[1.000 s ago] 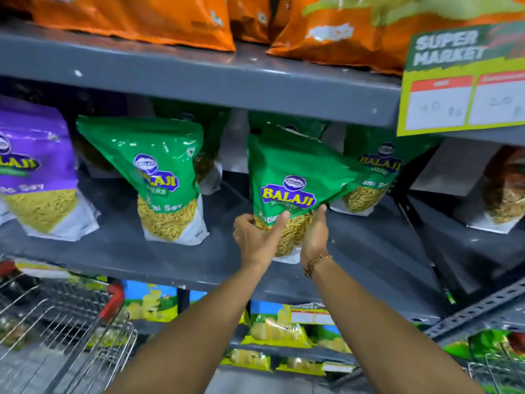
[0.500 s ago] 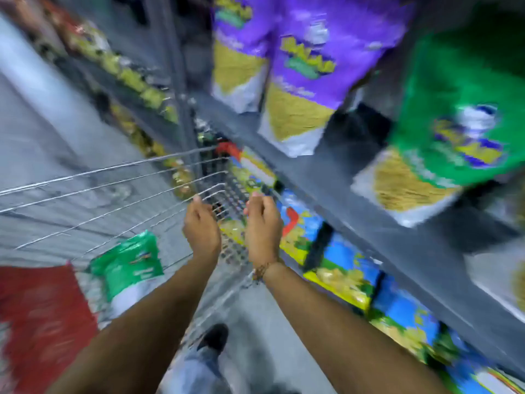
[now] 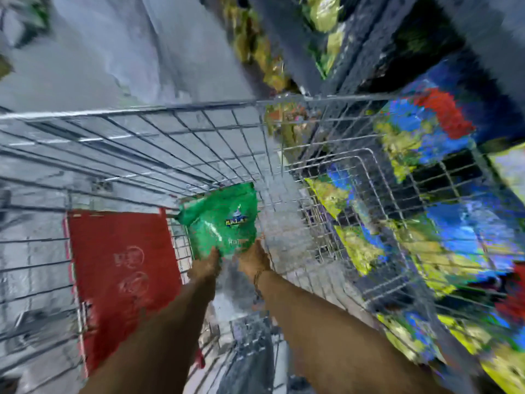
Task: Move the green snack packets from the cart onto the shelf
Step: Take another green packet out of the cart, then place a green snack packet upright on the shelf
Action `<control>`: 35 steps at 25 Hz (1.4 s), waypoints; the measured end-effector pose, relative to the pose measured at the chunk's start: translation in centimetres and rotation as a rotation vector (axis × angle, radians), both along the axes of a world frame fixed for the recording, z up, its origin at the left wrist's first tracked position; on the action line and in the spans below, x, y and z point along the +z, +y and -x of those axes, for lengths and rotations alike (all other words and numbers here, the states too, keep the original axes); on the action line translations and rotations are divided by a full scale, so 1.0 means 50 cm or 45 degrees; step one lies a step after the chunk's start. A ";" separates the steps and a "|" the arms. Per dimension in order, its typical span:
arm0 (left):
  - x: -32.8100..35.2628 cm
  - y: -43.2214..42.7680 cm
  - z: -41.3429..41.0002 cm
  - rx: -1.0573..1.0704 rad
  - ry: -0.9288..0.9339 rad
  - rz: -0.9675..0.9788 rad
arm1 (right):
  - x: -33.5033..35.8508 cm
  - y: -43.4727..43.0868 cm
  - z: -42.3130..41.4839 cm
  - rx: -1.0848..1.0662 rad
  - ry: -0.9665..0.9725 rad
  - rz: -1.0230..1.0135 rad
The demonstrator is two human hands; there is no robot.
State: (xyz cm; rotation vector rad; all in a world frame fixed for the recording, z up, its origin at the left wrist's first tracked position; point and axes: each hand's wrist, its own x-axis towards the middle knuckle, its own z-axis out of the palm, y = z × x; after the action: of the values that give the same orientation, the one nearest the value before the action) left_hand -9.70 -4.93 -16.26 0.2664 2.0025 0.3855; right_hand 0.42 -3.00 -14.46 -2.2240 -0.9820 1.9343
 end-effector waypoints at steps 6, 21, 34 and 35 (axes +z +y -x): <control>0.086 0.001 -0.074 -0.104 -0.074 -0.150 | 0.078 -0.026 -0.055 -0.204 -0.431 -0.081; 0.689 -0.333 -0.530 -0.588 -0.443 -1.796 | 0.687 -0.461 -0.459 -1.236 -0.582 -1.601; 0.812 -0.828 -1.109 -1.895 -1.316 -1.388 | 0.749 -1.057 -0.933 -2.385 -1.136 -1.859; 0.811 -0.836 -1.137 -1.903 -1.303 -1.349 | 0.749 -1.071 -0.969 -2.345 -1.167 -1.770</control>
State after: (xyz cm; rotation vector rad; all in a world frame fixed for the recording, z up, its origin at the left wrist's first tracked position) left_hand 47.16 -46.72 24.29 1.6480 0.1322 0.3919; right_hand 48.85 -56.52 22.99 -1.4671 0.1424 -0.5066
